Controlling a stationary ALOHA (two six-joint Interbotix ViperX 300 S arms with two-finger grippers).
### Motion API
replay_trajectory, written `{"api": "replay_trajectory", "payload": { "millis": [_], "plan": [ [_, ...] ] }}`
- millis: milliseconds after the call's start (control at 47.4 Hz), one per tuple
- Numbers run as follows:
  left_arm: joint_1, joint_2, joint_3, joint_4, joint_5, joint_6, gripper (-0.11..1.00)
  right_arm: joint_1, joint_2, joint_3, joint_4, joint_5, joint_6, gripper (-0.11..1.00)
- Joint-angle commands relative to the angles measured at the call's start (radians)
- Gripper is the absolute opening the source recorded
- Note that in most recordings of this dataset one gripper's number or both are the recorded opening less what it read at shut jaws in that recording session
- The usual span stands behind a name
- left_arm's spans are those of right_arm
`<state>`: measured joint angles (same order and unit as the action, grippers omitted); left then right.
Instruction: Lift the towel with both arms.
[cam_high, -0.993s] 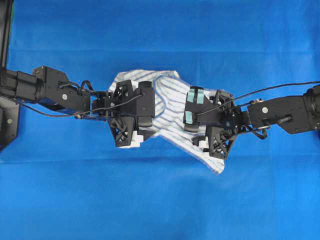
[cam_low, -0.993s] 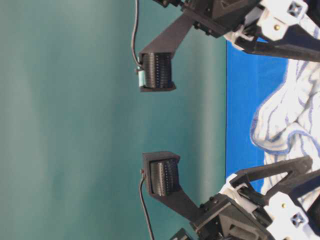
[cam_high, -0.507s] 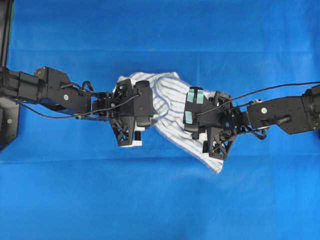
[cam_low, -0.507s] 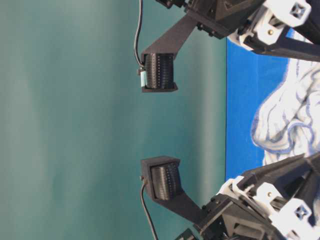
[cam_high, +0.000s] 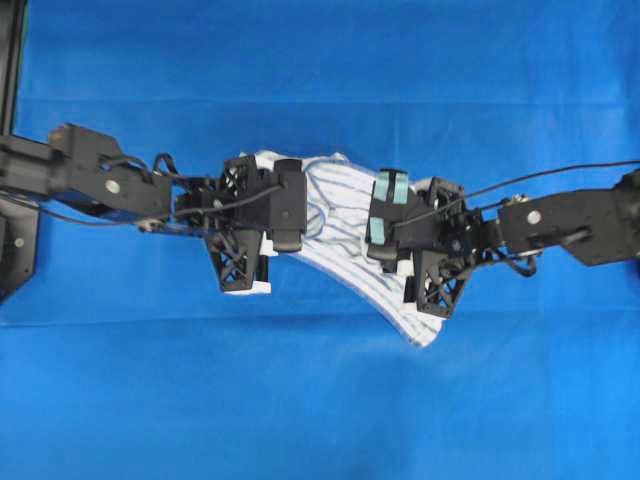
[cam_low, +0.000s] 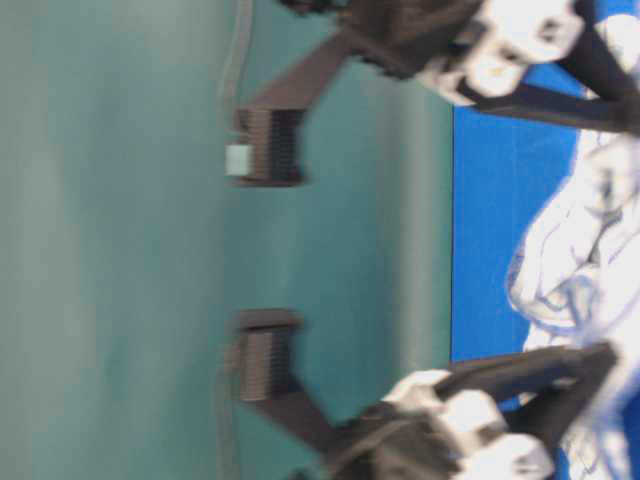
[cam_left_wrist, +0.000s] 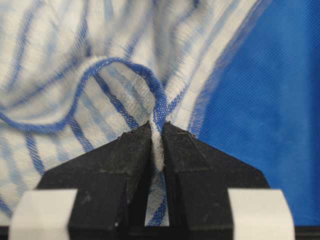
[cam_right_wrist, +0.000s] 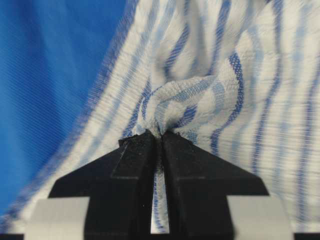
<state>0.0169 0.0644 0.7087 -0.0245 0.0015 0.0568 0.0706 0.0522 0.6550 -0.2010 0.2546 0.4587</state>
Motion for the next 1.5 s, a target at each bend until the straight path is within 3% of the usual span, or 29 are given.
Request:
{"api": "replay_trajectory", "payload": {
  "millis": [0, 359, 760, 1140, 1288, 1478],
  "plan": [
    [0.002, -0.101, -0.04, -0.003, 0.072, 0.002, 0.03, -0.002, -0.083, -0.041, -0.002, 0.048, -0.003, 0.06],
    [0.018, -0.391, -0.161, -0.002, 0.367, 0.0, 0.03, -0.012, -0.267, -0.212, -0.026, 0.342, -0.04, 0.06],
    [0.051, -0.563, -0.344, 0.002, 0.568, 0.0, 0.03, -0.014, -0.334, -0.522, -0.101, 0.623, -0.117, 0.06],
    [0.051, -0.588, -0.511, 0.002, 0.675, 0.002, 0.03, -0.014, -0.336, -0.762, -0.101, 0.733, -0.187, 0.06],
    [0.051, -0.588, -0.575, 0.003, 0.723, 0.003, 0.03, -0.014, -0.336, -0.802, -0.101, 0.747, -0.192, 0.06],
    [0.052, -0.575, -0.568, 0.005, 0.719, 0.009, 0.03, -0.014, -0.33, -0.799, -0.101, 0.747, -0.195, 0.06]
  ]
}}
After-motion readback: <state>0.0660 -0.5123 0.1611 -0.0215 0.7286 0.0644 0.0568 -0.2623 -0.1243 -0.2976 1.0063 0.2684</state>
